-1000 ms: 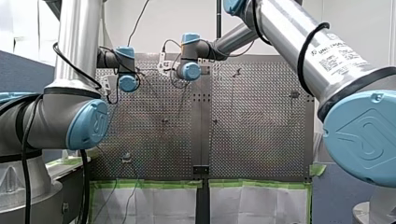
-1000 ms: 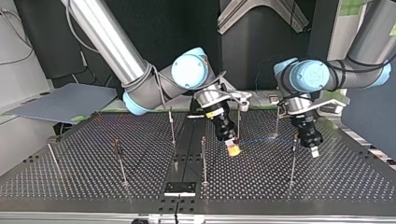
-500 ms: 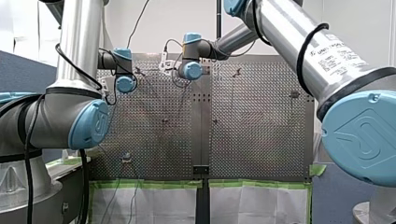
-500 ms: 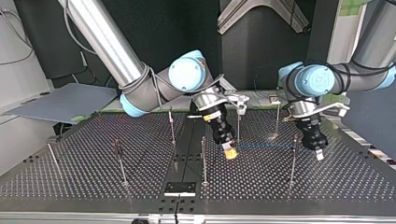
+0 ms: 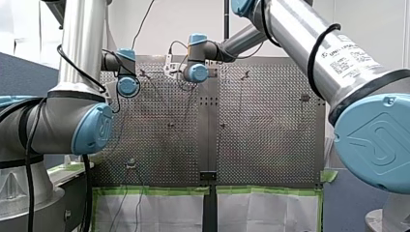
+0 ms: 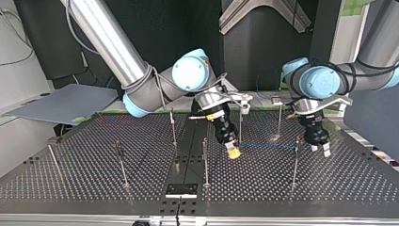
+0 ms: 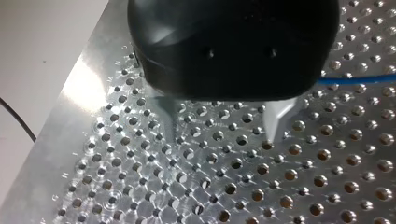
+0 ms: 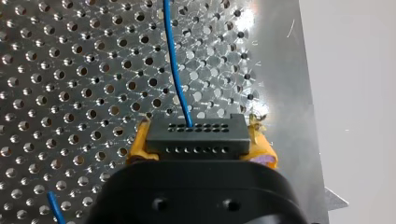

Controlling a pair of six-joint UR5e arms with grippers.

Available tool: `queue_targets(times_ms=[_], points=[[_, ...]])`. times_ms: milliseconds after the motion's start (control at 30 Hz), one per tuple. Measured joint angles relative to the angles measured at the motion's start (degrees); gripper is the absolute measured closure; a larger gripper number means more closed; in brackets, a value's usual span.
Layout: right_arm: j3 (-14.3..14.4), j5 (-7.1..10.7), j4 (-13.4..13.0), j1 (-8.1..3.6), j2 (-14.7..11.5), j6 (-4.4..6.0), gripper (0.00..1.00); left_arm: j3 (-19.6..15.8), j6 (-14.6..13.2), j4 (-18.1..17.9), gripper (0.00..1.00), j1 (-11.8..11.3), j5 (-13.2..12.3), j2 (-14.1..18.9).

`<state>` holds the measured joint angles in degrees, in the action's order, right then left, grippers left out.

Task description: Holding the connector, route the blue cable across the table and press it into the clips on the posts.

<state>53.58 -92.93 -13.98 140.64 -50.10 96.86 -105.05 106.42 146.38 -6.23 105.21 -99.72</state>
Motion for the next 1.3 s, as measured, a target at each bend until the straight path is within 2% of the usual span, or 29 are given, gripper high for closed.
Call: queue_targets(times_ms=[200, 467, 633, 767, 1033, 1300], points=[[0.1, -0.54, 0.3, -0.06, 0.0, -0.01, 1.00, -0.5, 1.5, 3.4, 0.02, -0.1, -1.3, 1.7], [0.2, -2.90, 1.4, -0.31, 0.2, -0.80, 1.00, -4.5, 5.5, 8.1, 0.02, 0.0, -5.6, 6.1], [0.2, -3.84, 2.0, -0.33, 0.3, -1.11, 1.00, -6.9, 7.0, 11.2, 0.02, 0.3, -7.6, 9.1], [0.3, -4.00, 2.5, -0.32, 0.3, -1.26, 1.00, -7.7, 7.4, 12.9, 0.02, 0.7, -8.3, 11.4], [0.2, -4.07, 2.9, -0.17, 0.4, -1.30, 1.00, -9.3, 8.4, 13.5, 0.02, 1.1, -9.8, 15.5], [0.3, -4.54, 2.9, -0.28, 0.5, -1.30, 1.00, -9.7, 6.3, 14.5, 0.02, 2.0, -9.9, 19.6]])
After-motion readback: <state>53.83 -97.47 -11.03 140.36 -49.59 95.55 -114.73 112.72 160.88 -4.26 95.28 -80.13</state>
